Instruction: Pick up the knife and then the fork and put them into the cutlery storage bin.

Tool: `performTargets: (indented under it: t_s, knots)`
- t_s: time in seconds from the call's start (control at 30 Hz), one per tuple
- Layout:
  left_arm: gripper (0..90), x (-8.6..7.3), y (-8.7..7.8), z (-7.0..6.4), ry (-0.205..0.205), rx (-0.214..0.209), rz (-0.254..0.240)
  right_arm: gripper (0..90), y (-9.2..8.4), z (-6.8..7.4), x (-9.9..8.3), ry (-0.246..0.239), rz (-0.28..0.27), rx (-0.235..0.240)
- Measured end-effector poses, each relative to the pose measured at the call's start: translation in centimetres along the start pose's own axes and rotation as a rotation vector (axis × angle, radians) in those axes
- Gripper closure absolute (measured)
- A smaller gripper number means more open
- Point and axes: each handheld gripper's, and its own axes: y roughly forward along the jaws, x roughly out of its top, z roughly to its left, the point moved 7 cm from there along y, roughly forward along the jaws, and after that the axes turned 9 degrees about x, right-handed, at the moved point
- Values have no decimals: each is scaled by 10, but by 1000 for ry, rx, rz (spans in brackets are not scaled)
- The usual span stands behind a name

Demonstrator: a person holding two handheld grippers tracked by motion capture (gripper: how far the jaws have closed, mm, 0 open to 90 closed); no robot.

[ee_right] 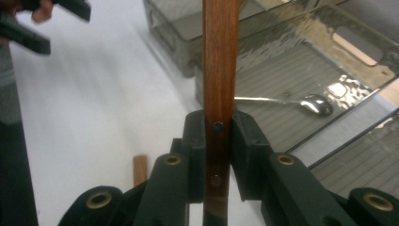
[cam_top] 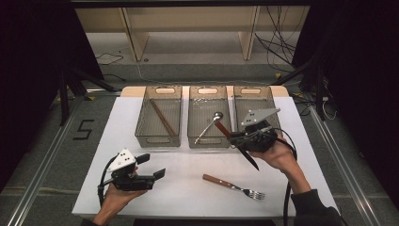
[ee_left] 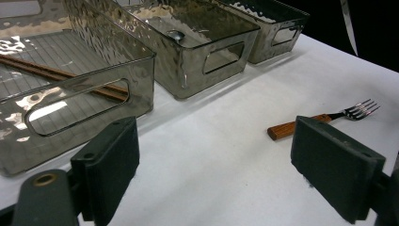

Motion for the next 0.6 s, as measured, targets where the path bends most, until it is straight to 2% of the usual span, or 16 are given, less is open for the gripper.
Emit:
performTargets:
  t_s: [0.27,0.47,0.6]
  knots:
    - [156,0,0,0,-1,1,1,774,-11,-26,11,123,-89,-36]
    - [156,0,0,1,0,1,1,773,-18,-48,17,220,-134,-70]
    - [156,0,0,1,1,1,-1,773,-22,-65,20,264,-148,-107]
